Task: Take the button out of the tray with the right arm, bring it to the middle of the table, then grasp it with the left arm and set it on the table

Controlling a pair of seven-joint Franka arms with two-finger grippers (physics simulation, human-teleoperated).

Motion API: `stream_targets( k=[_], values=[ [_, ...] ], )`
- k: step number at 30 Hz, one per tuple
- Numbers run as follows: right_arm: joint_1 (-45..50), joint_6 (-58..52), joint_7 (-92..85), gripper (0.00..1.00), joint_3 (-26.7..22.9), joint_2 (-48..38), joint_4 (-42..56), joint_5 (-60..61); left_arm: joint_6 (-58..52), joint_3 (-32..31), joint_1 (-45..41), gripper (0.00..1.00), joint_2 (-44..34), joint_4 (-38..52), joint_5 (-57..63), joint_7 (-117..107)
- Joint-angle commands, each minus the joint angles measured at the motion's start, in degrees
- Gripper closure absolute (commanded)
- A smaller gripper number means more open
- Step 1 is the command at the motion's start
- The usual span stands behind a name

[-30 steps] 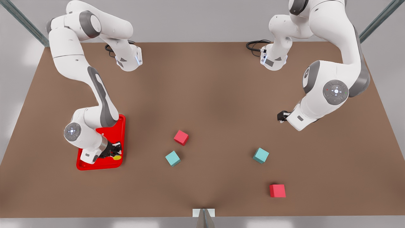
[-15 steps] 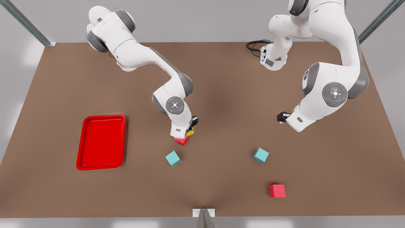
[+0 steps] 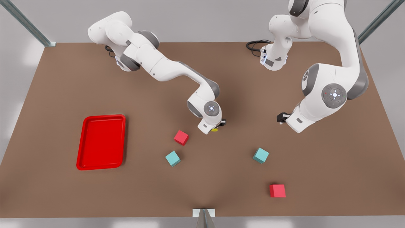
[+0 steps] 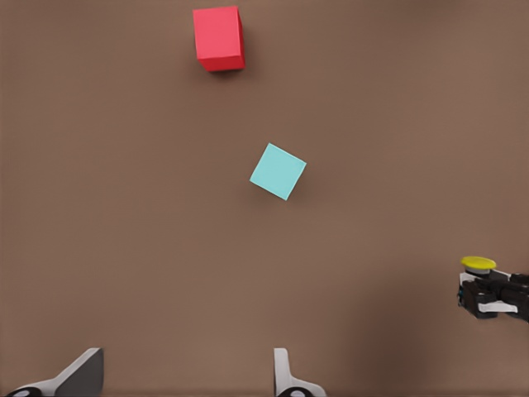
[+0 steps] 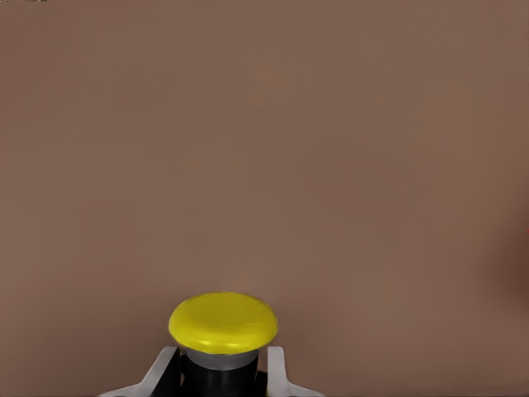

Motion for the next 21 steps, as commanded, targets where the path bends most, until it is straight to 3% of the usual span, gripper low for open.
stream_targets(
  k=[1,5,7,8,9,10,11,18,20,21],
  values=[
    [0.0,1.8,32.0,0.6,0.0,0.5,0.1,-0.4,0.3,0.0,0.0,0.0,0.0,0.0,0.1,0.0],
    [0.1,2.6,31.7,0.55,-0.7,1.3,0.0,-0.5,0.3,0.0,0.0,0.0,0.1,0.0,0.1,0.0],
    [0.2,2.7,31.3,0.44,-1.1,1.5,0.0,-0.5,0.4,0.0,0.0,0.0,0.3,0.0,0.1,0.0],
    [0.3,2.7,31.3,0.32,-1.2,1.7,0.0,-0.7,0.4,0.0,0.0,0.0,0.4,0.1,0.1,0.0],
    [0.3,2.7,31.2,0.31,-1.2,1.8,-0.1,-0.7,0.4,0.0,0.0,0.0,0.3,0.1,0.1,0.0],
    [0.3,2.7,31.1,0.07,-1.2,1.8,0.0,-0.7,0.4,0.0,0.0,0.0,0.4,0.1,0.1,0.0],
    [0.2,2.5,30.2,0.0,-1.1,1.6,0.0,-0.7,0.4,0.0,0.0,0.0,0.4,0.1,0.1,0.0],
    [-2.3,1.7,24.3,0.0,0.8,-4.0,-0.1,-0.1,0.5,0.0,-0.5,0.0,0.3,0.3,0.2,-0.1],
    [-7.8,-5.0,8.4,0.0,0.8,-12.1,-0.8,-0.1,0.4,0.0,-6.4,0.0,0.5,0.3,0.1,-5.7],
    [-13.4,-17.8,-8.6,0.0,0.8,-19.7,-0.8,-0.4,0.5,0.0,-10.3,0.0,2.5,1.8,-0.2,-19.0]
  ],
)
